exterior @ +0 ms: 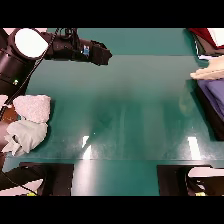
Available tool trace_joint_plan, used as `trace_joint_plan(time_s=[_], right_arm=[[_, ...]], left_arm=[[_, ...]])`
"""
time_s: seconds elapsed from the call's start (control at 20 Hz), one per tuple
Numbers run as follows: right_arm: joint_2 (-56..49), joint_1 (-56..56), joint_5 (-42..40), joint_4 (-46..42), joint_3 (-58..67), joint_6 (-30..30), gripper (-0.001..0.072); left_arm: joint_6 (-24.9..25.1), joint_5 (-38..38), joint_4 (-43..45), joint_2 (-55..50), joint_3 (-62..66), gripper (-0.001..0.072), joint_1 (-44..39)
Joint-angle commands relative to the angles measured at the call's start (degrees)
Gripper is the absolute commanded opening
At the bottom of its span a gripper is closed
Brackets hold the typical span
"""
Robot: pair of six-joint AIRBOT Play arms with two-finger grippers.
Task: Fold the shirts.
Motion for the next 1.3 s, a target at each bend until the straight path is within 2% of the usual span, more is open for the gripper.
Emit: trace_joint_plan(time_s=[0.0, 0.2, 0.65, 0.7, 0.8, 0.85, 1.05, 1.25], right_arm=[[4.07, -3.15, 0.52, -1.73, -2.05, 0.02, 0.0011], [10.29, -6.62, 2.89, -2.73, -11.32, -0.52, 0.0011], [26.14, -16.87, 6.47, -26.58, -33.29, 0.13, 0.0019], [27.23, -18.49, 7.34, -28.81, -35.56, 0.22, 0.0082], [28.76, -21.55, 8.2, -31.61, -39.74, 0.24, 0.0444], [29.35, -22.97, 8.24, -31.78, -41.55, 0.24, 0.0525], [30.84, -24.63, 8.85, -29.94, -44.41, 0.66, 0.0527], [32.54, -14.78, 7.32, -18.67, -44.37, 0.7, 0.0525]], left_arm=[[0.17, -0.13, 0.07, 0.02, 0.0, 0.0031, -0.02], [0.22, -0.17, 0.07, 0.02, 0.0, 0.0032, -0.02], [1.16, -1.22, 0.07, 0.02, 0.0, 0.0032, -0.02], [1.66, -1.29, 0.04, 0.02, 0.0, 0.0032, -0.02], [2.62, -1.75, 0.04, 0.02, 0.0, 0.0031, -0.02], [2.62, -1.9, 0.04, 0.02, 0.0, 0.0032, -0.02], [2.58, -2.58, 0.04, 0.02, 0.0, 0.0032, -0.02], [2.54, -2.75, 0.04, 0.04, 0.0, 0.0032, 0.11]])
